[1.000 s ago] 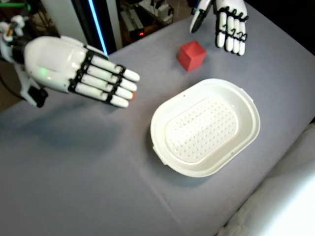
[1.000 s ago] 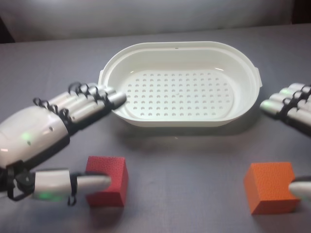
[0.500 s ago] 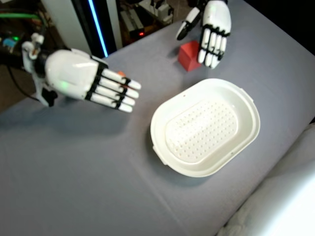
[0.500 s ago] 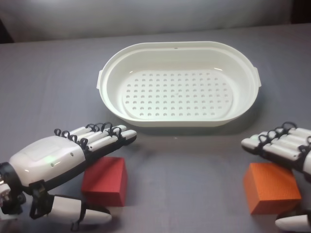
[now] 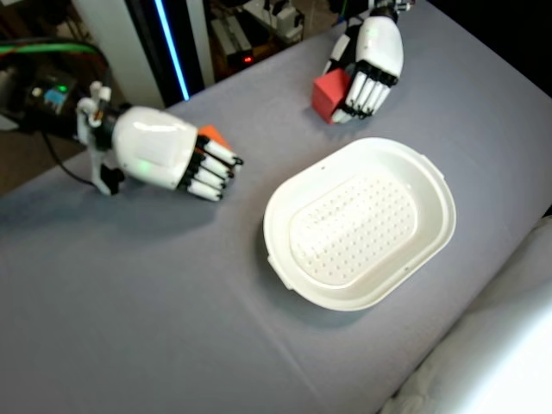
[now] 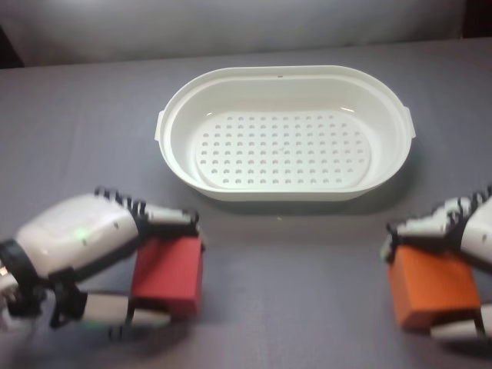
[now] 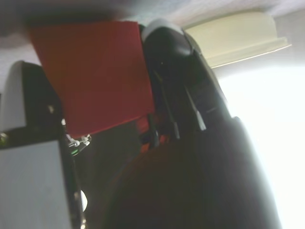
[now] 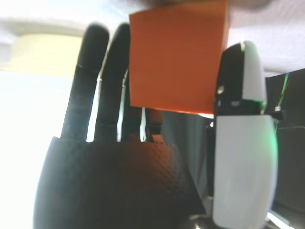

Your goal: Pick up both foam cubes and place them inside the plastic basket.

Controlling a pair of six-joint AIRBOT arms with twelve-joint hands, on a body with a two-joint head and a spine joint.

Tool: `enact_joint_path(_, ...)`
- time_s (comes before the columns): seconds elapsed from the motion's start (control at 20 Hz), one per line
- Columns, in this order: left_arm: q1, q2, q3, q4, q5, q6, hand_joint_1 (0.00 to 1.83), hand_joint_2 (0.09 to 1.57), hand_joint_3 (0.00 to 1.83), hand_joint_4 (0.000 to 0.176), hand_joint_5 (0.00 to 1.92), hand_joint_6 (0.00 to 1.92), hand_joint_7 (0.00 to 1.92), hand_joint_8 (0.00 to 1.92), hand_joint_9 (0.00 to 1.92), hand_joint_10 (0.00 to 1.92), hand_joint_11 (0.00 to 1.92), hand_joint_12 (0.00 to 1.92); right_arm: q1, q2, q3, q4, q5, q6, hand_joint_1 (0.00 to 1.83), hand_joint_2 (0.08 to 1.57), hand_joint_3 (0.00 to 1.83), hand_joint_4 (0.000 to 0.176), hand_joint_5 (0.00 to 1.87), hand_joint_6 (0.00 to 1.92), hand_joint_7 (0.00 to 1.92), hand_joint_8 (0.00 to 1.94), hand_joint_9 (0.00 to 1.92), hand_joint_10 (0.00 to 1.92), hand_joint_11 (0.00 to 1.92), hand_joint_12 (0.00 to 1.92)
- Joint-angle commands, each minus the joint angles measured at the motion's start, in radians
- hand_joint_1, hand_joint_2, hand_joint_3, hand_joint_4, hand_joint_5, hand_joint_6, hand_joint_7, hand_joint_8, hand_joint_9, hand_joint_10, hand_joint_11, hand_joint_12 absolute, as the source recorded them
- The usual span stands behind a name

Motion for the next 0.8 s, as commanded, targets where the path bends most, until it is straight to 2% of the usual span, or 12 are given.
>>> enact_joint_path(0.0,-0.037,0.011,0.009,-0.026,-0.156,0.011,1.19,1.30,0.00,0.000,0.63,1.23,0.70,1.73,0.81,1.79,0.84,1.88,0.026,0.014,0.002,0.008,0.170,0.001,1.34,1.25,0.00,0.000,0.60,1.35,0.75,1.38,0.75,1.55,0.62,1.60)
enact_joint_path(0.05,-0.069,0.011,0.022,-0.026,-0.154,0.018,1.31,1.27,0.00,0.000,0.66,1.16,0.69,1.57,0.77,1.70,0.76,1.79,0.051,0.018,0.009,0.009,0.176,-0.008,1.34,1.24,0.00,0.000,0.61,1.36,0.76,1.35,0.74,1.53,0.60,1.58)
enact_joint_path(0.25,-0.209,-0.045,0.100,-0.067,-0.120,0.056,1.35,1.20,0.00,0.000,0.71,1.23,0.80,1.27,0.82,1.47,0.74,1.55,0.180,-0.011,0.077,0.047,0.145,-0.053,1.34,1.23,0.00,0.000,0.62,1.42,0.78,1.31,0.75,1.49,0.50,1.63)
enact_joint_path(0.35,-0.279,-0.095,0.162,-0.076,-0.060,0.056,1.35,1.21,0.00,0.000,0.70,1.27,0.79,1.26,0.81,1.48,0.72,1.57,0.248,-0.064,0.141,0.062,0.092,-0.056,1.34,1.24,0.00,0.000,0.60,1.40,0.75,1.35,0.78,1.50,0.57,1.62)
enact_joint_path(0.4,-0.317,-0.122,0.194,-0.079,-0.014,0.069,1.35,1.21,0.00,0.000,0.67,1.29,0.81,1.26,0.80,1.49,0.72,1.61,0.289,-0.098,0.184,0.069,0.043,-0.056,1.34,1.25,0.00,0.000,0.59,1.40,0.74,1.38,0.75,1.51,0.51,1.63)
enact_joint_path(0.45,-0.338,-0.144,0.216,-0.099,0.017,0.091,1.25,1.21,0.00,0.000,0.71,1.19,0.87,1.39,0.87,1.51,0.82,1.74,0.315,-0.129,0.222,0.077,0.004,-0.056,1.34,1.24,0.00,0.000,0.60,1.40,0.75,1.37,0.76,1.49,0.49,1.63)
enact_joint_path(0.5,-0.347,-0.162,0.235,-0.122,0.034,0.097,1.23,1.21,0.00,0.000,0.69,1.21,0.90,1.35,0.95,1.45,0.89,1.79,0.343,-0.162,0.258,0.093,-0.038,-0.056,1.34,1.24,0.00,0.000,0.60,1.43,0.74,1.35,0.77,1.48,0.49,1.63)
enact_joint_path(0.55,-0.350,-0.179,0.255,-0.143,0.052,0.100,1.13,1.18,0.00,0.000,0.54,0.82,0.66,0.93,0.75,1.26,0.72,1.76,0.355,-0.186,0.288,0.107,-0.065,-0.056,1.10,1.30,0.00,0.000,0.61,1.50,0.56,1.03,0.59,1.23,0.46,1.62)
enact_joint_path(0.6,-0.352,-0.194,0.274,-0.160,0.072,0.100,1.00,1.16,0.00,0.000,0.46,0.61,0.53,0.66,0.56,1.15,0.46,1.81,0.358,-0.204,0.311,0.123,-0.082,-0.056,0.89,1.24,0.00,0.000,0.33,0.96,0.43,0.74,0.37,1.13,0.18,1.72)
enact_joint_path(0.65,-0.357,-0.206,0.288,-0.165,0.091,0.100,0.75,1.15,0.00,0.015,0.20,0.52,0.32,0.50,0.19,1.18,0.09,1.90,0.358,-0.212,0.322,0.131,-0.093,-0.058,0.48,1.18,0.00,0.014,0.07,0.41,0.17,0.33,0.07,0.83,0.04,1.46)
enact_joint_path(0.7,-0.365,-0.216,0.294,-0.168,0.115,0.115,0.57,1.06,0.00,0.141,0.01,0.02,0.02,0.02,0.01,0.07,0.00,1.61,0.358,-0.216,0.328,0.151,-0.105,-0.076,0.15,1.05,0.00,0.155,0.00,0.02,0.01,0.01,0.00,0.03,0.00,0.17)
enact_joint_path(0.75,-0.368,-0.215,0.288,-0.172,0.127,0.139,0.57,1.06,0.00,0.141,0.01,0.02,0.02,0.02,0.01,0.07,0.00,1.61,0.358,-0.216,0.328,0.159,-0.110,-0.086,0.15,1.05,0.00,0.155,0.00,0.02,0.01,0.01,0.00,0.03,0.00,0.17)
